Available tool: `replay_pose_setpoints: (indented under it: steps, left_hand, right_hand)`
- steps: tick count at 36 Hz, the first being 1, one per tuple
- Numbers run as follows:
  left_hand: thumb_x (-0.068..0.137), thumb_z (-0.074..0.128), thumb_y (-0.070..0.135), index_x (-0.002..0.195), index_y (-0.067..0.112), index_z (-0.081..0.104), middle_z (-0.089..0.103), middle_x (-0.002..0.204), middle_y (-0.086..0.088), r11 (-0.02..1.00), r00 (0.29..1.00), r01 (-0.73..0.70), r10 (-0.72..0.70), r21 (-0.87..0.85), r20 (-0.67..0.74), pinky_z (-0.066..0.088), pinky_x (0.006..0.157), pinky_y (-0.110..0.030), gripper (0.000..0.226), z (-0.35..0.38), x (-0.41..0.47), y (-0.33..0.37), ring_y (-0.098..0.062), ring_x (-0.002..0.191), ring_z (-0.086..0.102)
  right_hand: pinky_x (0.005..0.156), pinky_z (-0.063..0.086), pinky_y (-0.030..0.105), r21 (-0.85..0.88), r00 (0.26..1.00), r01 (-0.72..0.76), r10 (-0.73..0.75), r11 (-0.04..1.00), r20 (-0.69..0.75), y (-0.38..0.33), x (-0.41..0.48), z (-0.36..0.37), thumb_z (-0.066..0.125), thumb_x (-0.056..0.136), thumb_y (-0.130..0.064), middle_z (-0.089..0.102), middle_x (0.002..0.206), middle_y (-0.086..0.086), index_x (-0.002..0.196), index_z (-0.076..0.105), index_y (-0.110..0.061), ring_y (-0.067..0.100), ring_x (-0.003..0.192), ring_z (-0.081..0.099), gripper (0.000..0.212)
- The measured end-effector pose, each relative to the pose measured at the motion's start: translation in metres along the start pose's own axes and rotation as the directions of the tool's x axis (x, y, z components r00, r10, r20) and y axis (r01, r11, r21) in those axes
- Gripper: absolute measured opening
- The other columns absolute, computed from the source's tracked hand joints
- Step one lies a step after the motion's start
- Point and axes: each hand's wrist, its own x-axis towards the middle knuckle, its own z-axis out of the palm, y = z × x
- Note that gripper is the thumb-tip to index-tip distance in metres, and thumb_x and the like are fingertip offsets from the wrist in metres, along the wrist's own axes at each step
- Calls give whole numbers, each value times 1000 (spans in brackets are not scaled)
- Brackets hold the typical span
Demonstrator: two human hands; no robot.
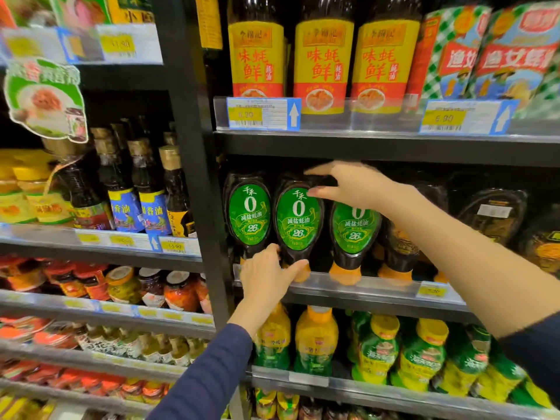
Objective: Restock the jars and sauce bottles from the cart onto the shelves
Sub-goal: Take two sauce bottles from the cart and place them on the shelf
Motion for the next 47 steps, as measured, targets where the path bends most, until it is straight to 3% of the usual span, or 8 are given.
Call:
replay_pose_setpoints:
  steps: [5, 17, 22, 28, 32, 37, 41, 47]
  left_hand:
    - [73, 61, 67, 95, 14, 58, 69, 92, -2, 999, 1000, 12, -13, 43, 6, 54, 74, -41, 57, 3, 6, 5, -26, 90, 65]
    - [73, 62, 64, 82, 11, 56, 67, 82, -1, 999, 1000, -6, 7, 36, -25, 52, 64, -37, 55, 6, 10, 7, -22, 77, 64]
    - [74, 61, 65, 84, 12, 57, 69, 85, -1, 999, 999, -12, 13, 35, -36, 53, 68, -39, 55, 7, 7, 8, -23, 79, 65]
    - [77, 58, 64, 90, 14, 60, 70, 93, -1, 997, 1000, -17, 19, 74, -24, 52, 71, -38, 52, 5, 3, 9, -22, 86, 65]
    - [80, 61, 55, 102, 12, 60, 70, 100, -5, 999, 999, -47, 47, 28, -9, 52, 77, -41, 49, 2, -1, 6, -25, 94, 65]
    - [88, 57, 45, 138, 7, 42, 57, 132, -10, 993, 989, -117, 113, 35, 96, 43, 99, -38, 65, -7, -9, 4, -26, 123, 52]
    - [92, 54, 38, 145, 10, 32, 41, 147, -7, 989, 976, -144, 144, -10, 165, 33, 109, -34, 64, -15, -17, 0, -22, 135, 39]
    - [95, 50, 32, 145, 16, 33, 38, 149, 0, 962, 924, -267, 274, -60, 267, 33, 106, -28, 55, -39, -34, -10, -17, 136, 37]
  right_hand:
    - [102, 35, 28, 67, 1000, -17, 17, 998, -3, 5, 1, 0, 55, 87, -46, 46, 143, -3, 136, 45, -28, 18, 130, 43, 53]
    - [102, 34, 28, 85, 1000, -25, 24, 996, 17, 10, 2, 1, 51, 90, -45, 43, 145, -3, 138, 41, -31, 18, 131, 41, 51]
    - [102, 36, 31, 55, 1000, -12, 11, 998, 12, 10, 0, 2, 50, 90, -45, 42, 145, -1, 139, 40, -32, 20, 130, 43, 51]
    - [92, 49, 39, -42, 1000, 2, -2, 999, 12, 9, -4, 3, 46, 91, -49, 41, 146, -1, 142, 33, -34, 23, 114, 56, 54]
    - [86, 51, 40, -130, 1000, 22, -20, 991, 14, 10, -7, 5, 42, 93, -47, 48, 139, 8, 145, 26, -32, 22, 89, 65, 56]
    - [84, 48, 39, -217, 998, 49, -55, 975, -22, 8, -13, 6, 46, 94, -39, 52, 136, 10, 147, 21, -24, 30, 121, 50, 60]
    - [95, 46, 42, -258, 995, 70, -85, 964, -47, 6, -22, 7, 49, 93, -36, 45, 143, 10, 147, 21, -18, 30, 125, 48, 64]
    - [115, 16, 45, -354, 982, 69, -125, 933, -138, -2, -46, 17, 54, 90, -33, 32, 151, 9, 144, 31, -14, 26, 141, 25, 61]
